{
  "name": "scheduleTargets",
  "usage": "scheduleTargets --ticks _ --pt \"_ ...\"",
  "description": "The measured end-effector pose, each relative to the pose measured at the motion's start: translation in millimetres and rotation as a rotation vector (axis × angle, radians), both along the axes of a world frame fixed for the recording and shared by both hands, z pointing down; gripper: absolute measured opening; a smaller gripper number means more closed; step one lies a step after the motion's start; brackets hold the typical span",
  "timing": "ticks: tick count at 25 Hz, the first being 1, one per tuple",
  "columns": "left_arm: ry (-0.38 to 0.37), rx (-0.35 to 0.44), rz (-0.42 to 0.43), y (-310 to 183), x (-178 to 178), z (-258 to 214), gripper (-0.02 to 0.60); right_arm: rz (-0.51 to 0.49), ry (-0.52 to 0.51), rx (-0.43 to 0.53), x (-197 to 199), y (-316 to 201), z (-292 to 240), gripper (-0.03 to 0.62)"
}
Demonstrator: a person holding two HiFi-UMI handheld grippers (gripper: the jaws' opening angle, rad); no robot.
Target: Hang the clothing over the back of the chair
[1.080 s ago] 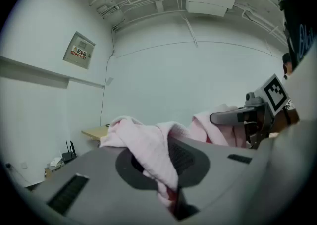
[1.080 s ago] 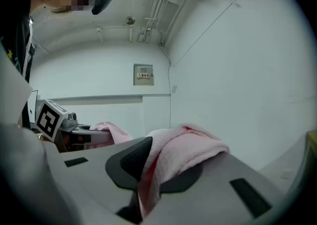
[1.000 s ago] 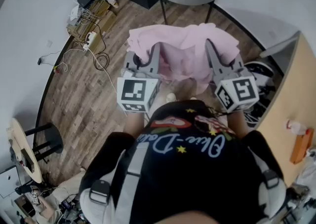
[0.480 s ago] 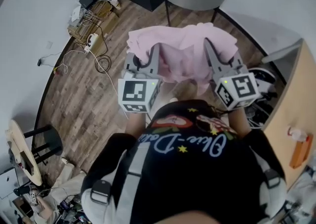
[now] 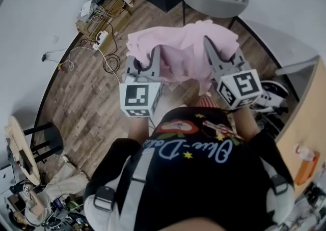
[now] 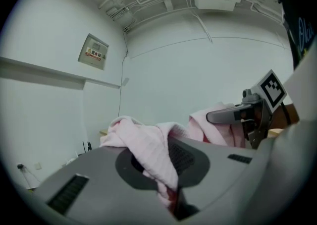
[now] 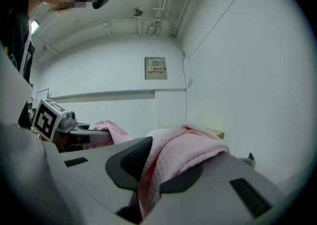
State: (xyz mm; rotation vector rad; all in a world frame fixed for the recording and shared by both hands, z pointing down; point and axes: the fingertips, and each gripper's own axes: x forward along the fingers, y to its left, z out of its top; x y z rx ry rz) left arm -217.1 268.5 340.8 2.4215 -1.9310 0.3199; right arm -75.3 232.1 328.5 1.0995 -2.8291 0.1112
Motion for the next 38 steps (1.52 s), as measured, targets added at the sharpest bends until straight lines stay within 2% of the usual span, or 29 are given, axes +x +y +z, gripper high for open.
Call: scheduleTargets --ticks 11,16,21,31,38 --pt "-0.028 -0.023 -0.191 -67 -42 -4 0.021 -0.208 -0.033 -0.020 -58 -94 -2 0.040" --pt "-0.038 -0.016 -0.258 -102 -46 -7 0.021 -0.283 -0.044 -0.012 -69 -135 -3 0.040" --pt "-0.046 -0.018 -0.293 -160 -47 -8 0.021 -0.325 -0.045 0.004 -75 -195 -4 0.040" --pt "-0.053 -0.022 -0.263 -248 -9 -17 0.021 -0.329 -0.055 0.032 -43 -272 -15 0.040" --pt "-0.056 0.006 -0.119 -294 16 -26 0.021 -0.178 -0.081 0.019 -1 -312 -27 0.040"
